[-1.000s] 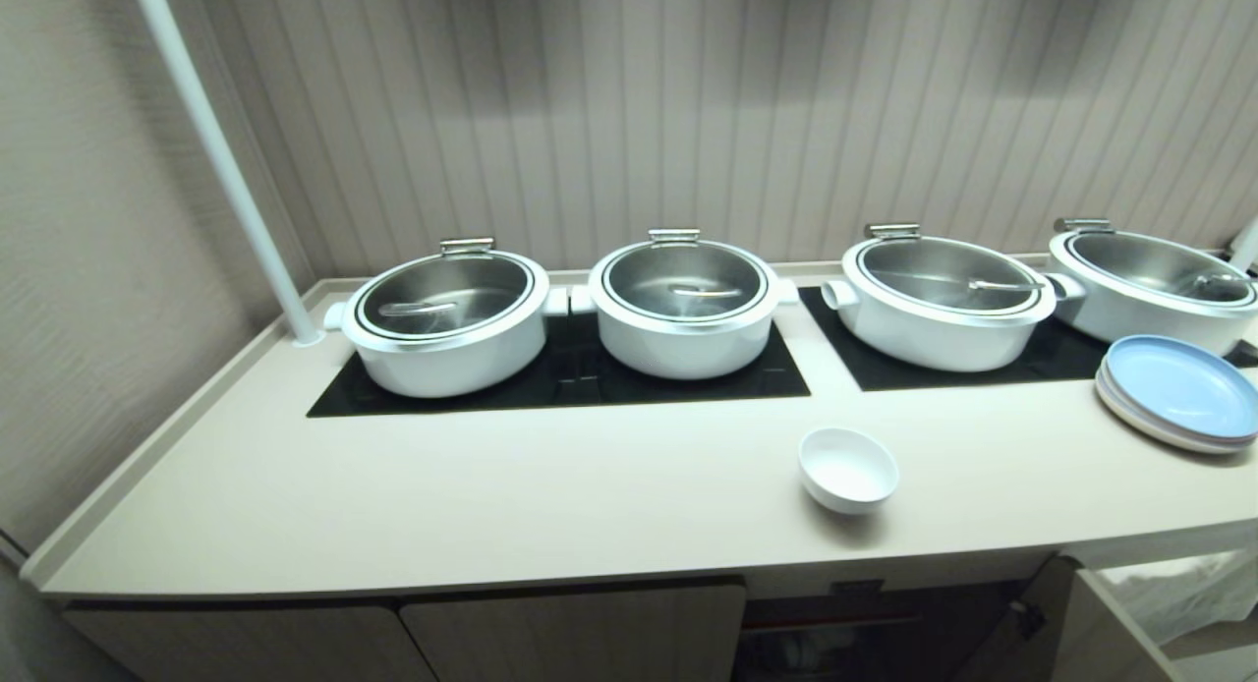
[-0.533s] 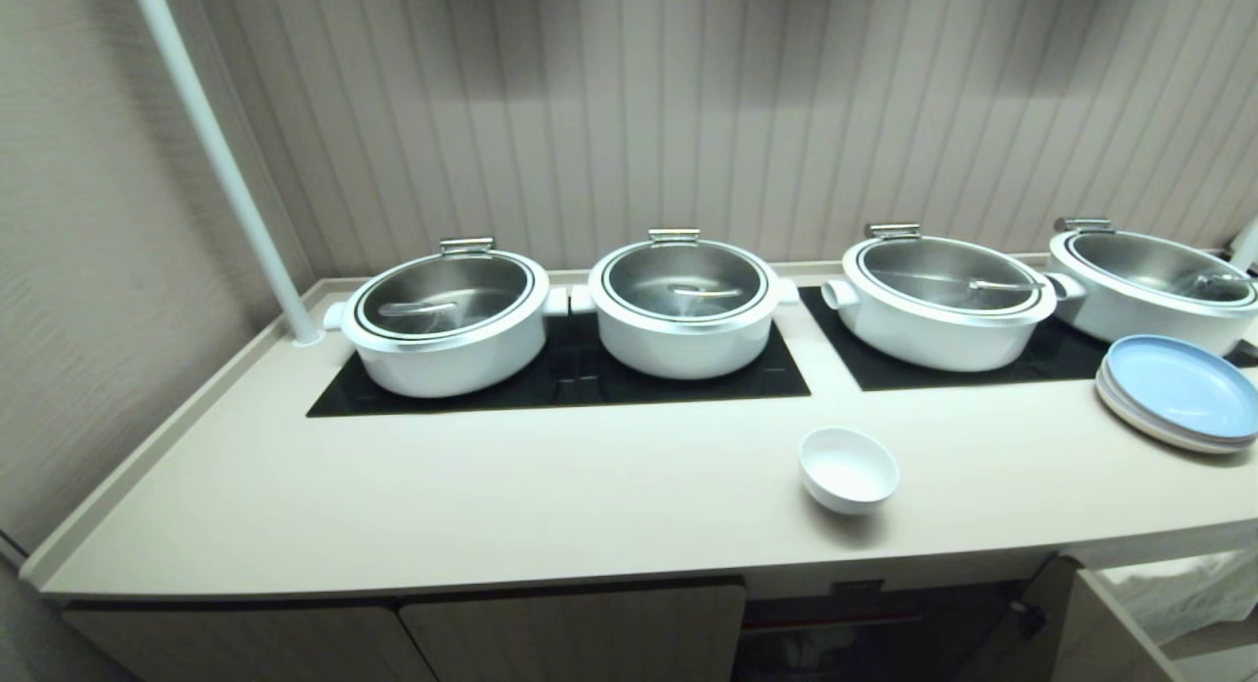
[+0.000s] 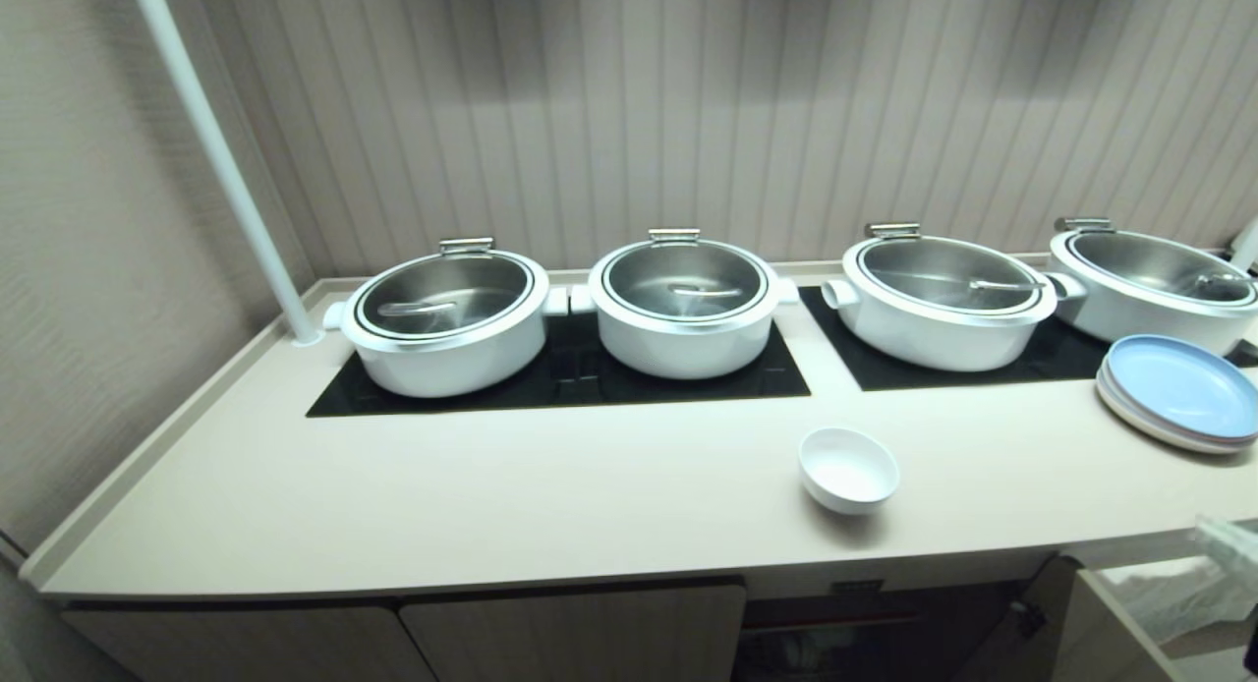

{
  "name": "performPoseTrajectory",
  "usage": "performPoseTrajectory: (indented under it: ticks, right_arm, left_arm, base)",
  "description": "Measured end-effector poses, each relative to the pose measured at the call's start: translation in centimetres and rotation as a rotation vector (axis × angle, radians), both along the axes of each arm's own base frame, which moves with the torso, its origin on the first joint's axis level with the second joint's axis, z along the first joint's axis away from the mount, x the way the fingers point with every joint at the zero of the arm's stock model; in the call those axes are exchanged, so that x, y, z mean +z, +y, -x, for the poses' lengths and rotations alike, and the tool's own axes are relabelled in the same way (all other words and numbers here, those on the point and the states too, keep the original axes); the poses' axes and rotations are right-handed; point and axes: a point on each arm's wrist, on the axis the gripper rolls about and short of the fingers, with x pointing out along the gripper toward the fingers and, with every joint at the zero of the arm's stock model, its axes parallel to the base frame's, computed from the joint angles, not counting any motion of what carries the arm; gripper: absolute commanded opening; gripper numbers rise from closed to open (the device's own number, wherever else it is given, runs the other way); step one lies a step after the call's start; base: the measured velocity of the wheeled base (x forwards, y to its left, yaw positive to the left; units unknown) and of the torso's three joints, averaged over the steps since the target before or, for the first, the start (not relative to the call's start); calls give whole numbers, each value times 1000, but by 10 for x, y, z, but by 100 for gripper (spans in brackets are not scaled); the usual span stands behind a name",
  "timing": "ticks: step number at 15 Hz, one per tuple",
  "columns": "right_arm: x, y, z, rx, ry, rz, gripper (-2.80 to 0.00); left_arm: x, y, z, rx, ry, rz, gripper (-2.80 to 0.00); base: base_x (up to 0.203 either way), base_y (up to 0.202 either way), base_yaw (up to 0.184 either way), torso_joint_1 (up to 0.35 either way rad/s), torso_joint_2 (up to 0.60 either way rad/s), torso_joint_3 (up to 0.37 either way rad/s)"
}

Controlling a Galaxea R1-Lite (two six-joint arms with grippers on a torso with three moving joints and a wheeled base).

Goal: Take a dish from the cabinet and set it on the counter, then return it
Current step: Pick up the bowl from the table

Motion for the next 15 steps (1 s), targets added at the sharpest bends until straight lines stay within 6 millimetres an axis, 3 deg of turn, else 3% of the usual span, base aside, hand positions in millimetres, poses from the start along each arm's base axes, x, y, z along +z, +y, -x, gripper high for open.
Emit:
performPoseTrajectory:
  ticks: [2,5,8,12,15]
  right_arm:
    - [14,1,-28,44,19,4,-280]
    - [18,4,-68,101,82,47,-280]
    - [10,13,-98,153,157,59,-280]
    - [-9,23,-124,195,304,63,-280]
    - [-11,27,-144,204,397,65,-280]
  left_arm:
    - [0,0,0,0,0,0,-280]
    - [0,0,0,0,0,0,-280]
    - [0,0,0,0,0,0,-280]
    - [0,0,0,0,0,0,-280]
    - [0,0,0,0,0,0,-280]
  base:
    - [0,0,0,0,0,0]
    - [0,0,0,0,0,0]
    - [0,0,0,0,0,0]
    - [0,0,0,0,0,0]
    - [0,0,0,0,0,0]
